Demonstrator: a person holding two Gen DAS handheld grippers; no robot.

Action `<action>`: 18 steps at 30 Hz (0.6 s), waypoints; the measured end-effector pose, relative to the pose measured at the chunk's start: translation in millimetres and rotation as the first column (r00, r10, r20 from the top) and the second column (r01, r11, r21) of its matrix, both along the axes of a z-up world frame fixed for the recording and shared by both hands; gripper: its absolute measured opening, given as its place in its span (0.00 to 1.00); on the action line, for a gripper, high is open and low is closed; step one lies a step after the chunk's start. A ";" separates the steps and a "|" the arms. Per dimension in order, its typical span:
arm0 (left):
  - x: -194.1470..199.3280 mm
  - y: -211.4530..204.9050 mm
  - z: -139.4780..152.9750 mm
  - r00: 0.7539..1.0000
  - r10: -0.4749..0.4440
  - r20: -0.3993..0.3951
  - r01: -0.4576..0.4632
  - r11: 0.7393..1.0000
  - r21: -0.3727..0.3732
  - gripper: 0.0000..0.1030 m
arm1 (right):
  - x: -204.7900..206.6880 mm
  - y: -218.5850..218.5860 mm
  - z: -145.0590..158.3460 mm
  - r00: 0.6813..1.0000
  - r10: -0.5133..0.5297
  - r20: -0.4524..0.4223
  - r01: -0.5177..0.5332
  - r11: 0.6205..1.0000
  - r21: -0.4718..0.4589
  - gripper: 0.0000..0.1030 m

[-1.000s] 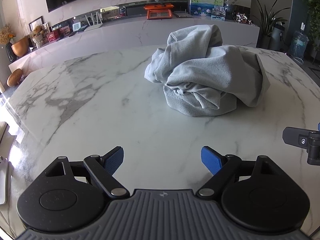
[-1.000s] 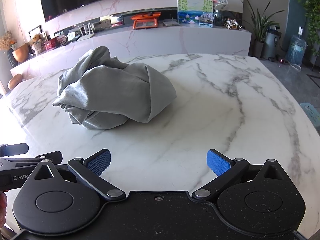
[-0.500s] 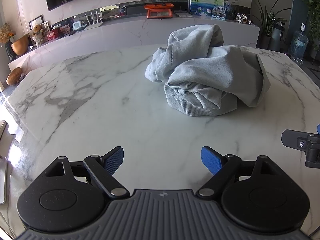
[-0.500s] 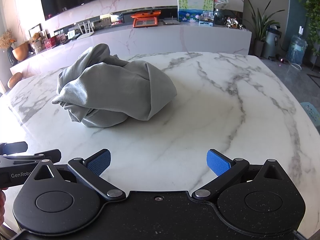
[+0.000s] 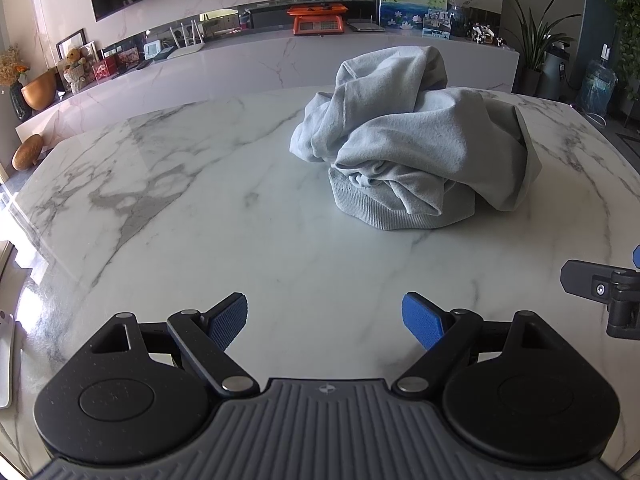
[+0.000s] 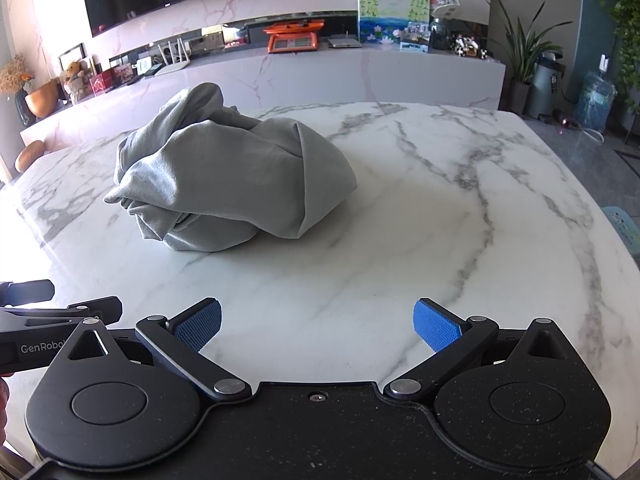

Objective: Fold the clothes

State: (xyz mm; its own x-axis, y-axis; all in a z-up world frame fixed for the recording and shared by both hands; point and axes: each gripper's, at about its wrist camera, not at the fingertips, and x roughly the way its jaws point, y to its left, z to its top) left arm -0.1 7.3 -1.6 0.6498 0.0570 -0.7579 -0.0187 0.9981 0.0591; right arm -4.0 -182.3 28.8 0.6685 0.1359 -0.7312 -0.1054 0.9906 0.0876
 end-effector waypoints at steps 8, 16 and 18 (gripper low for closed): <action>-0.8 -0.9 -0.7 1.000 -0.007 -0.002 0.007 1.000 0.007 0.82 | 0.1 0.1 0.2 1.000 0.001 0.000 -0.001 1.000 0.001 0.99; -1.0 -1.4 -1.2 1.000 -0.008 -0.003 0.008 1.000 0.006 0.82 | -0.8 0.8 -0.5 1.000 -0.001 0.002 0.001 1.000 0.005 0.99; -1.0 -1.7 -1.3 1.000 -0.009 -0.004 0.009 1.000 0.007 0.82 | -0.7 1.4 -0.8 1.000 0.001 0.001 -0.001 1.000 0.005 0.99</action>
